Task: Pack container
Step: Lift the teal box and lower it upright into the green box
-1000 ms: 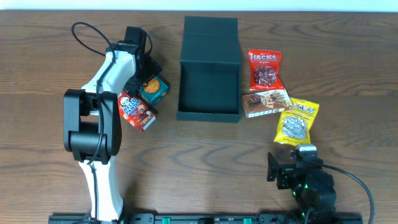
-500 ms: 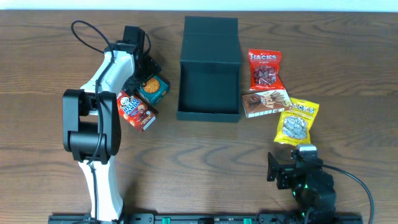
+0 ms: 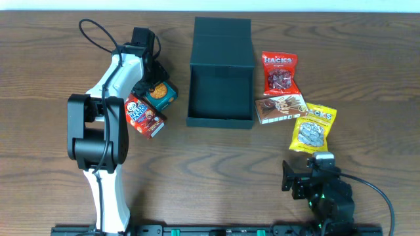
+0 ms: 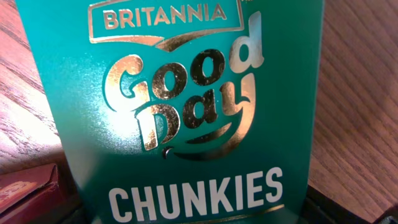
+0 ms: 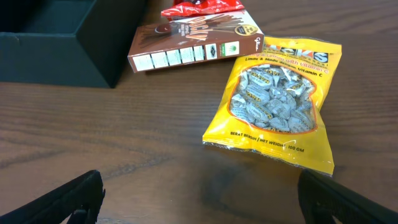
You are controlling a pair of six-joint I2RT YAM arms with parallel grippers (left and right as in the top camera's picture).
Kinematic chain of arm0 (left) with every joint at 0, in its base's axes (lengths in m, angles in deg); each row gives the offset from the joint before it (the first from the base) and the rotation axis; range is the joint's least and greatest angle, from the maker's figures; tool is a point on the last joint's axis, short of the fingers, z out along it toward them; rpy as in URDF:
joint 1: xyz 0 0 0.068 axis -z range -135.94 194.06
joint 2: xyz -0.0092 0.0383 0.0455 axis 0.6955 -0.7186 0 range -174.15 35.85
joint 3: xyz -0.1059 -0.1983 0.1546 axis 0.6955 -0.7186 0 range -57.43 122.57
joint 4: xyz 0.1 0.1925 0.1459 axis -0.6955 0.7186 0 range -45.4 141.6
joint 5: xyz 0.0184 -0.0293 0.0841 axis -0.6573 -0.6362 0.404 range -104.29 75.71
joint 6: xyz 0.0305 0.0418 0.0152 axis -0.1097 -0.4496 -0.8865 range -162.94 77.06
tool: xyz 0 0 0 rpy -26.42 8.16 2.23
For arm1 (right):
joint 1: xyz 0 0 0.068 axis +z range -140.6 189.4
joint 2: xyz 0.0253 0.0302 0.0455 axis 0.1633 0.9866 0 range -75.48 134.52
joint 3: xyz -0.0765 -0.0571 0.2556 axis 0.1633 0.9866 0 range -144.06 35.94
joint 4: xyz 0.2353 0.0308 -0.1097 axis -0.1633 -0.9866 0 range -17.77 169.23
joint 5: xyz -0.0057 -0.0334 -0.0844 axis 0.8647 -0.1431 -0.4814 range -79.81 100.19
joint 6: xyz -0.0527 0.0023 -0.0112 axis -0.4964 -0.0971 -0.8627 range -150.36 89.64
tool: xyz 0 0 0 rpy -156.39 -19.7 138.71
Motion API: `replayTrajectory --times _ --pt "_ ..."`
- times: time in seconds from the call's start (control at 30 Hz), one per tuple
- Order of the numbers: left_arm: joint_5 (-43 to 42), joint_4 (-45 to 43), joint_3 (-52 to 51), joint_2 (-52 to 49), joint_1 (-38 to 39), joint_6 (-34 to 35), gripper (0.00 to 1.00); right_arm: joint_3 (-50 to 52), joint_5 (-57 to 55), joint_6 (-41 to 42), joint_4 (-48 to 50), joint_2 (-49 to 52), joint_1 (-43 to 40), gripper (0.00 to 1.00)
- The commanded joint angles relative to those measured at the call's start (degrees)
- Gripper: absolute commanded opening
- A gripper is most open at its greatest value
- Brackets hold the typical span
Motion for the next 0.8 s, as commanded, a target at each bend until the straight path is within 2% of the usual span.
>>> replayTrajectory --times 0.0,0.2,0.4,0.6,0.77 --pt "0.9 -0.2 0.9 -0.9 0.1 -1.1 0.77 0.7 0.0 0.9 -0.1 -0.3 -0.5 0.99" --pt "-2.3 1.4 4.6 -0.9 0.2 -5.9 0.69 0.7 0.0 0.9 -0.1 -0.3 -0.5 0.99" --pt "-2.4 7.8 13.4 -0.9 2.1 -10.0 0.68 0.7 0.0 0.9 -0.1 -0.3 -0.5 0.99" --pt "-2.4 14.1 22.6 -0.9 8.4 -13.7 0.68 0.7 0.0 0.9 -0.1 -0.3 -0.5 0.99" --pt "-2.5 15.5 27.5 -0.9 15.4 -14.0 0.72 0.7 0.0 0.9 -0.1 -0.3 -0.5 0.99"
